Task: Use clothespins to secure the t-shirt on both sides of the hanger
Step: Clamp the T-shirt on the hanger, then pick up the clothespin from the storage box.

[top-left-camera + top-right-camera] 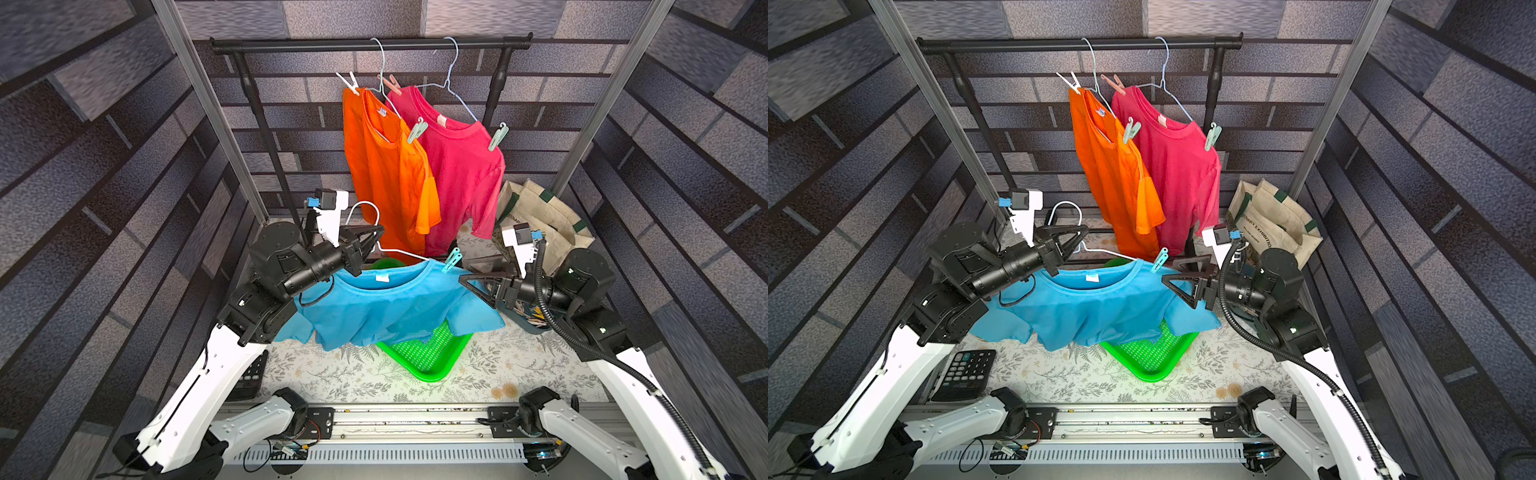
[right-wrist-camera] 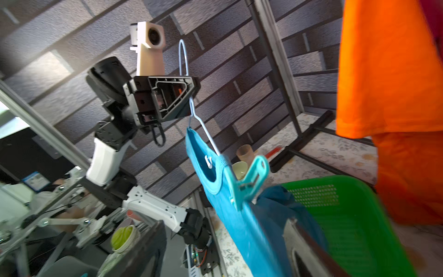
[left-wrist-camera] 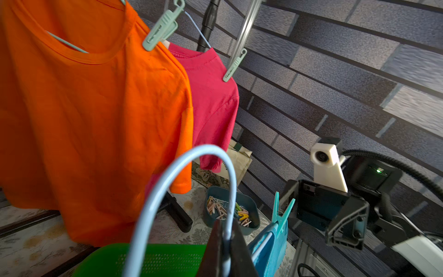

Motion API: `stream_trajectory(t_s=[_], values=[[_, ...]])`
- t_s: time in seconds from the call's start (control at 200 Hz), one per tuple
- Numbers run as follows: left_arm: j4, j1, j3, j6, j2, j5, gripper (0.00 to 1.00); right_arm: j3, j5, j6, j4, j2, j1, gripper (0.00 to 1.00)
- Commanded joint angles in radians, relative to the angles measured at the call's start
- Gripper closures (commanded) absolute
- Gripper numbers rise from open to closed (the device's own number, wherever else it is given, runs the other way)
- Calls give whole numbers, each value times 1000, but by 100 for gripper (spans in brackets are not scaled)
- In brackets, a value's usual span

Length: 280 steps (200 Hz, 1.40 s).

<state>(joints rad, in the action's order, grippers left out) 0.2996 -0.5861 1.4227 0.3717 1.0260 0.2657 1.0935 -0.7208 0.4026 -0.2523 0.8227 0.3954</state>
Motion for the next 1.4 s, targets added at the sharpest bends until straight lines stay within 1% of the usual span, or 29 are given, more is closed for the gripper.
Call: stream_trajectory(t_s=[0.0,0.105,0.16,0.21,0.256,0.306,0.376,0.416,0.476,0.566,0.631,0.646,0.731,0.762,0.902,1.022,1.122,1.202,1.308,1.363,1.398], values=[[-47,-25,8,10,-37,-331,100,57,375,-95,-151,-56,5,18],[-55,-64,-2,7,-47,-642,100,94,703,-112,-285,-70,6,20],[-69,-85,-3,0,-46,-763,100,114,850,-106,-376,-60,5,22],[-82,-110,0,0,-42,-866,100,123,953,-91,-445,-47,5,23],[-96,-131,-2,-1,-40,-958,100,122,1011,-78,-492,-38,5,24],[-115,-147,-4,-1,-40,-1042,100,109,1047,-62,-523,-34,4,24],[-105,-168,1,43,-39,-1189,100,89,1114,-33,-568,-23,4,24],[-75,-172,15,84,-35,-1271,100,79,1145,-24,-595,-11,-2,24],[31,-172,57,207,-23,-1384,100,63,1180,-8,-638,14,-18,25],[230,-172,138,394,16,-1513,100,19,1143,-3,-652,55,-75,30],[289,-172,174,453,46,-1564,100,-18,1078,2,-631,86,-127,37],[295,-173,179,465,54,-1570,100,-50,1065,4,-625,92,-137,39],[298,-173,199,481,89,-1579,100,-121,1014,11,-577,139,-190,52],[294,-173,203,482,100,-1579,100,-141,998,12,-558,157,-211,54],[296,-173,220,517,148,-1583,100,-217,861,10,-445,258,-308,59],[307,-172,220,554,181,-1597,100,-246,731,3,-304,338,-372,60],[344,-174,228,601,208,-1621,100,-222,685,8,-226,424,-406,63],[355,-174,228,615,224,-1637,100,-185,638,9,-173,510,-434,72],[371,-177,230,632,244,-1666,100,-137,614,23,-114,624,-463,81],[389,-182,236,649,256,-1694,100,-115,593,45,-81,682,-480,82],[397,-185,239,653,264,-1715,100,-103,580,60,-59,715,-489,80]])
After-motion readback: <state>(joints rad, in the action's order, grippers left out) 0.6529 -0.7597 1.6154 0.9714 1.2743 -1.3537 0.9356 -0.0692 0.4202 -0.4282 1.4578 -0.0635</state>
